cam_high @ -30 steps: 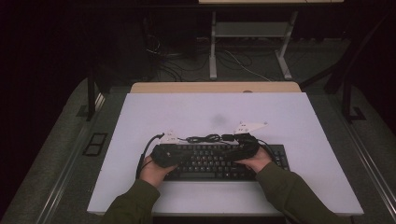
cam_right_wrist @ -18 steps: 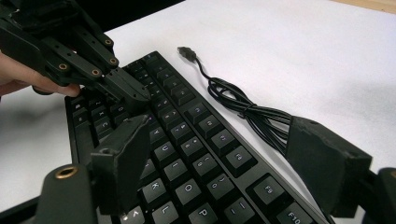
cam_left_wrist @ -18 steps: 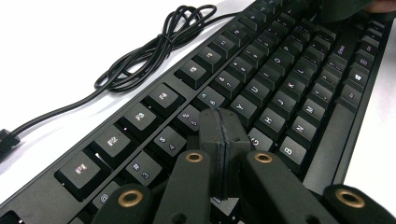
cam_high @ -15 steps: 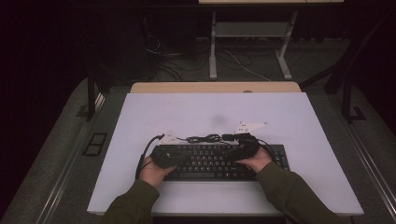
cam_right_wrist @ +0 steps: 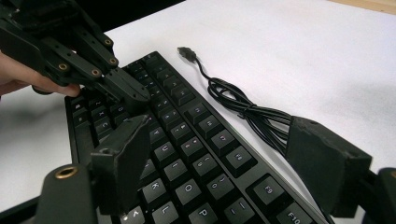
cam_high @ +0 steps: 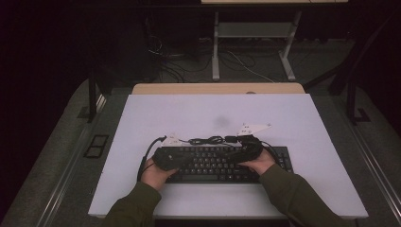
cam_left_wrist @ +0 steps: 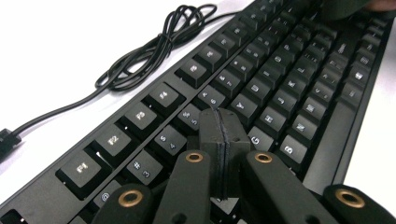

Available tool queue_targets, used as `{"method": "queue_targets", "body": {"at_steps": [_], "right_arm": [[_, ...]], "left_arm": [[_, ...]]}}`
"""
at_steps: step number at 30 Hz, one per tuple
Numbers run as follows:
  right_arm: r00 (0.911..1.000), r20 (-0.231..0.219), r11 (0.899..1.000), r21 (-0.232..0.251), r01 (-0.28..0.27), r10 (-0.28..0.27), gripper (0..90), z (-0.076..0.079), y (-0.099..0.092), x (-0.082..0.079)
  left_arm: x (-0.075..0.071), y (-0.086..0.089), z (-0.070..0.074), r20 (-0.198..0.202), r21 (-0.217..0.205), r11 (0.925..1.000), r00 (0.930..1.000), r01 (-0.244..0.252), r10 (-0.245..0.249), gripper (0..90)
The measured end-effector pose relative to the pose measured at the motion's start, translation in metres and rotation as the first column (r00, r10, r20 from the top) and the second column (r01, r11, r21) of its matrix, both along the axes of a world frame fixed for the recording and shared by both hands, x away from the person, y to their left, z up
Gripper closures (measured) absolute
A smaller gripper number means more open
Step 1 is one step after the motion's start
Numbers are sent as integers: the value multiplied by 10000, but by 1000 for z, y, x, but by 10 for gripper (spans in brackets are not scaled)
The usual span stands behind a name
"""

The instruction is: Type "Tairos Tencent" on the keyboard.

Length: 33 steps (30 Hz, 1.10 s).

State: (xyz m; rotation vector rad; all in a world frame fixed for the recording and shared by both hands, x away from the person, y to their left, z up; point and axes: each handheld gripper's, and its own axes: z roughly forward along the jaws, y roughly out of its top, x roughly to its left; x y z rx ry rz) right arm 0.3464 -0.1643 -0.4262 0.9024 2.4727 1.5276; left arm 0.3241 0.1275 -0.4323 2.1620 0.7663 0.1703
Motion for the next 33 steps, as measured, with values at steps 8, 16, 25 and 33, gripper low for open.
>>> {"method": "queue_targets", "body": {"at_steps": [8,16,25,33], "right_arm": [[10000,65,10000,-6,7,-7,216,0,0,0],[10000,67,10000,-29,8,-8,216,0,0,0],[10000,87,10000,-2,-38,38,216,0,-2,0],[9999,68,9999,-15,-100,100,206,0,-2,0]], "left_arm": [[-2,-1,2,19,-161,9999,10000,9,-8,886],[-5,1,5,94,-379,9993,10000,12,-9,883],[-11,10,9,293,-608,9981,9994,-138,157,776],[-18,19,15,670,-777,9969,9975,-151,204,554]]}}
